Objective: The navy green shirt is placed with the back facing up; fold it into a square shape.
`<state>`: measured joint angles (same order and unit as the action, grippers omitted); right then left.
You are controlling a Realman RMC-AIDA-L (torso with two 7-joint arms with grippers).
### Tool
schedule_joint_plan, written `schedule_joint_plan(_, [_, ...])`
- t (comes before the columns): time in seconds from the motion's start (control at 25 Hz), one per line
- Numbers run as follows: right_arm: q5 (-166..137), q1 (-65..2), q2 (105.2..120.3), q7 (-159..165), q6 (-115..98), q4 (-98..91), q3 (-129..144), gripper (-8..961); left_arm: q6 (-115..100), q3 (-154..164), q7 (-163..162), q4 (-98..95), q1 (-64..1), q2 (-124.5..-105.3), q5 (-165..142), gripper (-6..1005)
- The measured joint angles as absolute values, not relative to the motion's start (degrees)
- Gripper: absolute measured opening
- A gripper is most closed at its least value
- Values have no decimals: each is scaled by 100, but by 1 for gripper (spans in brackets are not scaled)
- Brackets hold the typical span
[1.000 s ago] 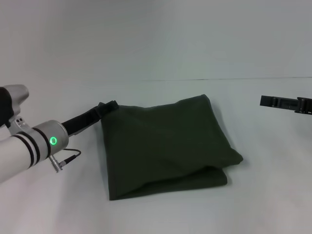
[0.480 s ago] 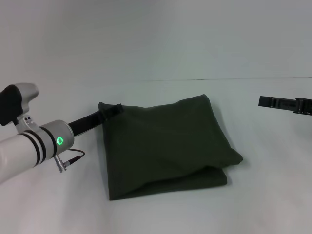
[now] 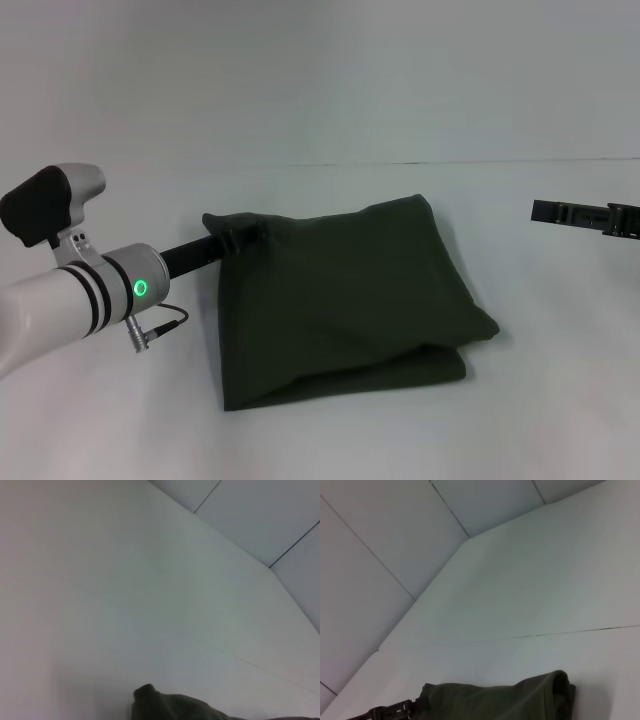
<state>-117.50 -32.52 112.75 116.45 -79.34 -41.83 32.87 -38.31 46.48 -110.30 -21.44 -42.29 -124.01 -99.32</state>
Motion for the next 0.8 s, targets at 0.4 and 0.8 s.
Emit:
schedule_joint_plan(0.4, [-11750,-3252,11282,11644,-7937,-4180,3290,897,-3823,4667,-11013,-2168,-4212,-12401,-9932,458])
schedule_joint_plan(0.8, [-11809,-3246,11285,11602,-7922,-4166,3331,896,-3826,4667,-11025,-2171,-4270,-12397,-9932,225])
